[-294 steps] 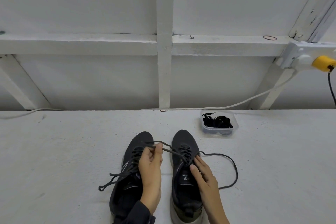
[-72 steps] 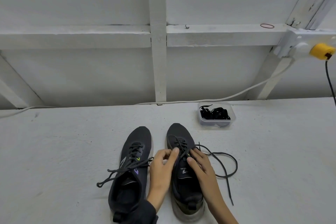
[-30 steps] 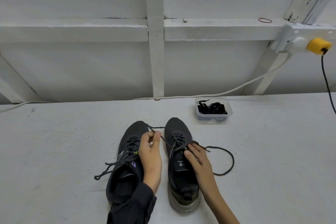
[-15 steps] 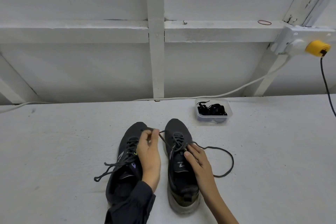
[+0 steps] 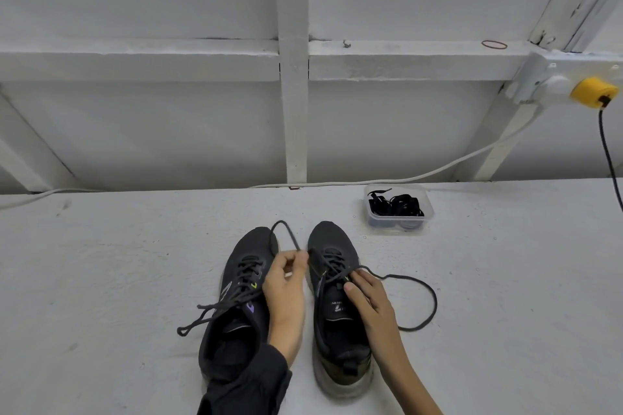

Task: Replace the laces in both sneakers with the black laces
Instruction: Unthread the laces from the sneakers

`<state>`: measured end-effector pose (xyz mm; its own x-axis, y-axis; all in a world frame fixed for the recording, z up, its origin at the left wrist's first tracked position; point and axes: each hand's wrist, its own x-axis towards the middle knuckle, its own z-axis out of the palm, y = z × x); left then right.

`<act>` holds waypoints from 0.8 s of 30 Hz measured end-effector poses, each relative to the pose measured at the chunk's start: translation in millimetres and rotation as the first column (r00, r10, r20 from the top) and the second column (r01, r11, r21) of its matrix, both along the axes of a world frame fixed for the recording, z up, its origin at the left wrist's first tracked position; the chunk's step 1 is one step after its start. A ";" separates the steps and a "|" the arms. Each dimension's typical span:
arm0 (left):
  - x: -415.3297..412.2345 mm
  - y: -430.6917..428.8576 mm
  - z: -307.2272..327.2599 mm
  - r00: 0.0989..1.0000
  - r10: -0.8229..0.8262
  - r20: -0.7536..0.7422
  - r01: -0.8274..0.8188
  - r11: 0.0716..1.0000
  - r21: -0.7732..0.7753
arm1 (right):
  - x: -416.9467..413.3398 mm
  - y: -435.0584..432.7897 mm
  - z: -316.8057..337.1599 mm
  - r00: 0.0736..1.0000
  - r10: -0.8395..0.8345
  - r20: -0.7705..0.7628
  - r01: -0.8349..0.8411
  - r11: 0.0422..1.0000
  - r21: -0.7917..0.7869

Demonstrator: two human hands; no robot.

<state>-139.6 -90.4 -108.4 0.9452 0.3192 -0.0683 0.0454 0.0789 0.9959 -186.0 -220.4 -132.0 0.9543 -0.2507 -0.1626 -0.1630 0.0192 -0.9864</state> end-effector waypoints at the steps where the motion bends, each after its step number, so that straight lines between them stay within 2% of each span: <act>1: 2.7 0.2 3.6 0.999 0.038 0.020 -0.037 0.999 -0.028 | -0.3 0.0 -0.4 1.000 0.000 -0.002 0.000 1.000 -0.002; 4: 3.0 -2.5 6.7 0.998 0.045 0.033 -0.043 0.997 -0.070 | -0.8 0.0 -2.3 1.000 0.000 -0.004 0.000 1.000 -0.006; 9: -14.3 -8.6 -14.3 0.992 -0.112 -0.061 0.107 0.991 -0.079 | 0.9 0.2 -3.8 1.000 -0.004 0.003 0.004 1.000 -0.012; 11: -18.3 -7.7 -23.9 0.981 -0.174 -0.089 0.172 0.985 -0.033 | 1.3 0.7 -3.4 1.000 -0.005 0.003 0.005 1.000 -0.015; 14: -11.3 -2.8 -22.2 0.990 -0.136 -0.046 0.139 0.988 0.070 | 0.8 -0.1 -3.2 1.000 -0.004 -0.003 0.004 1.000 -0.015; 18: -2.6 -2.1 -5.9 0.999 -0.021 0.031 0.020 0.999 0.044 | 0.4 -0.6 -2.6 1.000 0.001 -0.005 -0.001 1.000 -0.008; 24: -7.6 -4.5 -12.7 0.989 -0.137 -0.054 0.137 0.990 -0.019 | 0.3 -0.1 -3.0 1.000 -0.005 -0.001 0.005 1.000 -0.013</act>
